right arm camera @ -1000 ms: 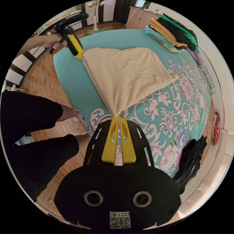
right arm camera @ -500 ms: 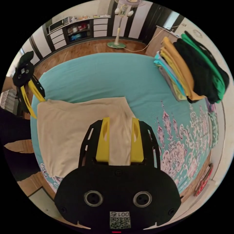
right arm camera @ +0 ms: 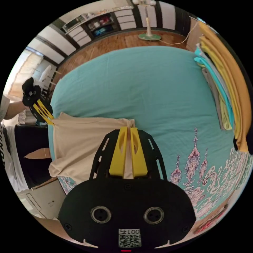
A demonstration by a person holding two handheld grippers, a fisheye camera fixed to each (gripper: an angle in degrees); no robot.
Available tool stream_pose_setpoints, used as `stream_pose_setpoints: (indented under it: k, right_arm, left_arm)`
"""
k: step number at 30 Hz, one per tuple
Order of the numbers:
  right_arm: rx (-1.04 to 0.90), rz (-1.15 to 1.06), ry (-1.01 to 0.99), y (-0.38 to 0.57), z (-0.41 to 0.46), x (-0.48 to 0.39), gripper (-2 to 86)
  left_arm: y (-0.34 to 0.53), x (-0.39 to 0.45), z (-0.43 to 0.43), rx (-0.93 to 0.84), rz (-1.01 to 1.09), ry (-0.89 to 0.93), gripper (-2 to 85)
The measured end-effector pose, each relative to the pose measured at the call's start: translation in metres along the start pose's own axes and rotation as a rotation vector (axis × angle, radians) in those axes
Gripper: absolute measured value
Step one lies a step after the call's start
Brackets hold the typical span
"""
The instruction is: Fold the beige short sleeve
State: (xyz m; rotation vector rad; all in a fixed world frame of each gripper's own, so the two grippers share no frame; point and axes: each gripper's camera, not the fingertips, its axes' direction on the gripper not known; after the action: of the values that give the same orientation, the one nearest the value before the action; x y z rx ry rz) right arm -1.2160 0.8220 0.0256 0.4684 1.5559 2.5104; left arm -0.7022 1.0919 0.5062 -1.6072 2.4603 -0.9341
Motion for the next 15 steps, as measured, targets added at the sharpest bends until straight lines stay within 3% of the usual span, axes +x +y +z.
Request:
stream_pose_setpoints:
  k: [3,11,15]
  right_arm:
    - [0.02,-0.015,0.027,0.002,-0.014,0.002,4.5]
    - [0.094,0.33,0.224,0.113,-0.086,-0.002,6.9]
    - [0.069,0.446,0.184,0.156,-0.072,-0.008,7.4]
  left_arm:
    - [0.002,-0.007,0.006,0.001,-0.036,0.026,-1.2]
    - [0.016,-0.024,-0.001,0.02,-0.2,0.094,2.3]
    - [0.016,0.002,0.008,0.066,-0.215,0.171,2.7]
